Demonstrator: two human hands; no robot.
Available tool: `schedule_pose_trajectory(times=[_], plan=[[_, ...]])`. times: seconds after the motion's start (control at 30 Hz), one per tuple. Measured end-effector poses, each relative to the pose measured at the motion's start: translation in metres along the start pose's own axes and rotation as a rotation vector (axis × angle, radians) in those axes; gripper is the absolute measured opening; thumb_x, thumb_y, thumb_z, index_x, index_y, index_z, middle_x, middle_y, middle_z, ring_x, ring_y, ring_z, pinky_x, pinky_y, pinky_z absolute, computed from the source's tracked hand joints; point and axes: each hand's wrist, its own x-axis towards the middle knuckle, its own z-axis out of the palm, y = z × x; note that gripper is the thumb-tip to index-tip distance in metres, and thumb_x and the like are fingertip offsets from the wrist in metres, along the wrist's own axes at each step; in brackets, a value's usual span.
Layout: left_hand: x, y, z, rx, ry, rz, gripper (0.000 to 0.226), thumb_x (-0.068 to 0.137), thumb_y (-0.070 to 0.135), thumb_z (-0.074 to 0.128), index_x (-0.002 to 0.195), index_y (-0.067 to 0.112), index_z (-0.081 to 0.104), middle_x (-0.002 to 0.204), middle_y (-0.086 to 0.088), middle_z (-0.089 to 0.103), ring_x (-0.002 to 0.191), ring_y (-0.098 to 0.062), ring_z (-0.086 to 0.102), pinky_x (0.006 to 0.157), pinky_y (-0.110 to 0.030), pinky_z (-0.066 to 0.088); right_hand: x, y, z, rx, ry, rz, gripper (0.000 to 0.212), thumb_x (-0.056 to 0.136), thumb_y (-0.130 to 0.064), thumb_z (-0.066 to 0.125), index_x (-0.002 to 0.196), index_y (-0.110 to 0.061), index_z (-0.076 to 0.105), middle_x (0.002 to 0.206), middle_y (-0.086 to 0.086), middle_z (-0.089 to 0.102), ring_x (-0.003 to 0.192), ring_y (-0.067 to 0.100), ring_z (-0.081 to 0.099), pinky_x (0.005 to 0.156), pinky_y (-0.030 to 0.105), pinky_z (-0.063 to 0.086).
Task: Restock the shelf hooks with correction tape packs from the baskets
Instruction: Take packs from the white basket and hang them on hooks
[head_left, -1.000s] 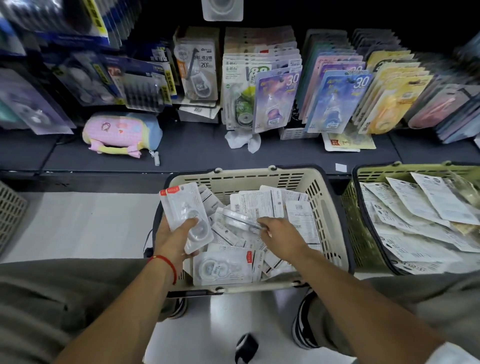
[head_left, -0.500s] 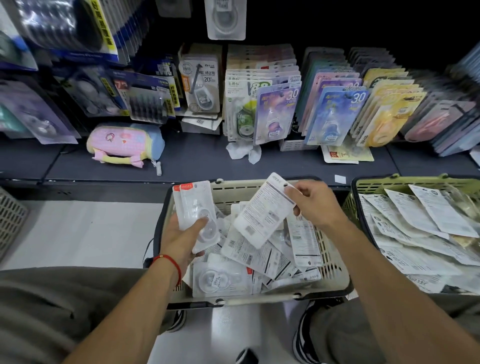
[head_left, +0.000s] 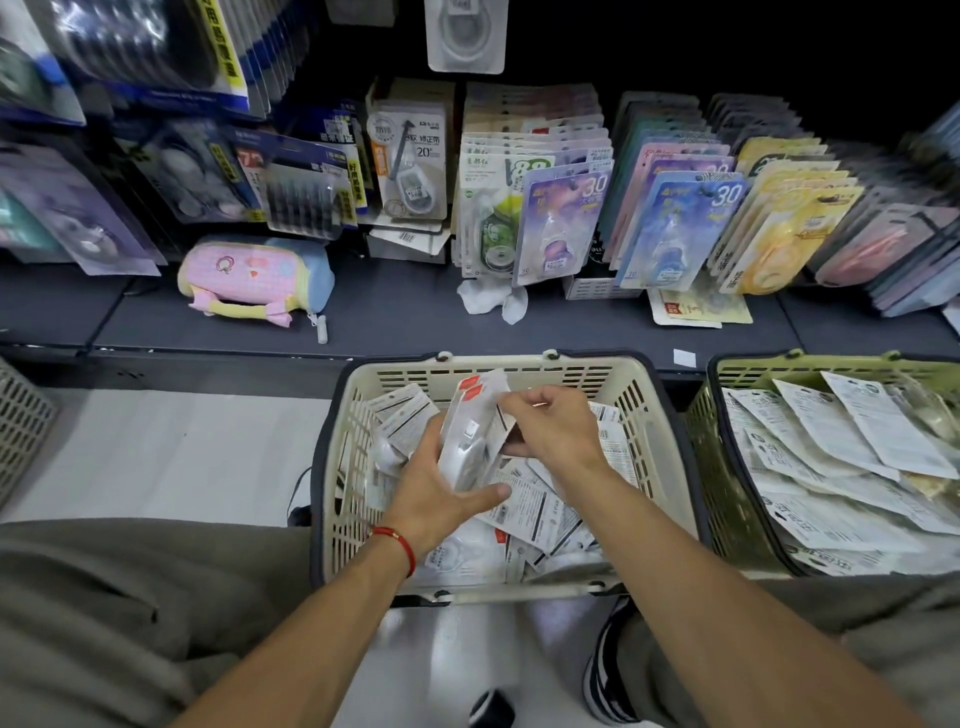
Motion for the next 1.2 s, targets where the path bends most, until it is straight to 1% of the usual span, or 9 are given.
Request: schedule_pose_trajectory(times=[0.2, 0.43, 0.53, 0.63, 0.73, 0.8, 1.0, 1.13, 1.2], plan=[[0.01, -0.012, -0.004, 0.04, 0.118, 0.043, 0.09, 0.068, 0.018, 0.099, 0.137, 0.039, 0.044, 0.13, 0.013, 0.065, 0.124, -0.014, 0.062, 0.104, -0.03, 0.051, -0.008, -0.008, 0.003, 0.213, -0.138, 0.152, 0.039, 0.083, -0.03, 0.089, 0.1, 0.0, 0.069, 0.097, 0.013, 0.073, 0.081, 0.025, 0.077, 0.084, 0.043, 0.067], [0.014, -0.022, -0.006, -0.285, 0.122, -0.11, 0.066, 0.068, 0.001, 0.096, 0.12, 0.029, 0.067, 0.109, -0.006, 0.081, 0.101, -0.028, 0.079, 0.078, -0.05, 0.066, -0.005, -0.011, -0.002, 0.384, -0.276, 0.208, 0.025, 0.1, -0.014, 0.068, 0.11, 0.009, 0.069, 0.112, 0.028, 0.072, 0.079, 0.032, 0.08, 0.073, 0.037, 0.067], [0.016, -0.022, -0.016, -0.383, 0.135, -0.205, 0.069, 0.069, 0.0, 0.095, 0.129, 0.02, 0.065, 0.116, -0.009, 0.079, 0.107, -0.03, 0.077, 0.089, -0.059, 0.062, 0.007, 0.013, -0.024, -0.108, -0.161, -0.023, 0.013, 0.101, -0.016, 0.066, 0.105, -0.006, 0.073, 0.109, 0.017, 0.074, 0.076, 0.023, 0.077, 0.066, 0.034, 0.065], [0.016, -0.02, -0.025, -0.424, 0.185, -0.254, 0.067, 0.07, -0.005, 0.092, 0.125, 0.023, 0.065, 0.113, -0.006, 0.08, 0.102, -0.027, 0.079, 0.081, -0.059, 0.064, 0.014, 0.06, -0.042, -1.069, -0.35, -0.268, 0.044, 0.095, -0.033, 0.074, 0.136, -0.022, 0.063, 0.134, 0.001, 0.062, 0.117, 0.017, 0.061, 0.105, 0.042, 0.054], [0.016, -0.017, -0.03, -0.41, 0.217, -0.269, 0.069, 0.069, -0.004, 0.092, 0.117, 0.036, 0.061, 0.106, 0.003, 0.081, 0.1, -0.023, 0.078, 0.081, -0.058, 0.064, 0.007, 0.101, -0.04, -1.323, -0.536, -0.251, 0.098, 0.082, -0.049, 0.082, 0.162, -0.03, 0.028, 0.156, 0.001, 0.037, 0.143, 0.025, 0.037, 0.119, 0.047, 0.038], [0.017, -0.016, -0.033, -0.383, 0.238, -0.262, 0.071, 0.068, -0.001, 0.094, 0.118, 0.037, 0.061, 0.105, 0.006, 0.081, 0.102, -0.021, 0.078, 0.085, -0.055, 0.064, 0.007, 0.112, -0.035, -1.378, -0.472, -0.335, 0.093, 0.086, -0.04, 0.081, 0.161, -0.03, 0.027, 0.155, 0.001, 0.038, 0.142, 0.027, 0.039, 0.119, 0.046, 0.039], [0.019, -0.007, -0.046, -0.349, 0.321, -0.172, 0.071, 0.067, 0.0, 0.095, 0.124, 0.029, 0.064, 0.112, 0.002, 0.08, 0.106, -0.022, 0.076, 0.093, -0.055, 0.062, 0.02, 0.067, -0.055, -1.036, -0.223, -0.33, 0.03, 0.097, -0.016, 0.064, 0.125, -0.024, 0.07, 0.105, 0.004, 0.074, 0.082, 0.017, 0.063, 0.074, 0.03, 0.052], [0.023, 0.013, -0.056, -0.324, 0.335, -0.013, 0.087, 0.067, 0.0, 0.095, 0.127, 0.044, 0.049, 0.107, 0.015, 0.074, 0.097, -0.007, 0.075, 0.069, -0.026, 0.064, 0.027, -0.012, -0.087, -0.613, -0.059, -0.428, 0.013, 0.087, -0.015, 0.083, 0.091, -0.026, 0.077, 0.09, -0.009, 0.077, 0.088, 0.01, 0.071, 0.081, 0.03, 0.054], [0.027, 0.031, -0.06, -0.325, 0.316, 0.055, 0.086, 0.066, 0.003, 0.094, 0.128, 0.043, 0.051, 0.111, 0.014, 0.075, 0.099, -0.006, 0.075, 0.073, -0.027, 0.063, 0.028, -0.059, -0.1, -0.447, -0.094, -0.482, 0.013, 0.082, -0.02, 0.09, 0.086, -0.022, 0.078, 0.081, -0.01, 0.077, 0.075, 0.004, 0.068, 0.072, 0.024, 0.054]])
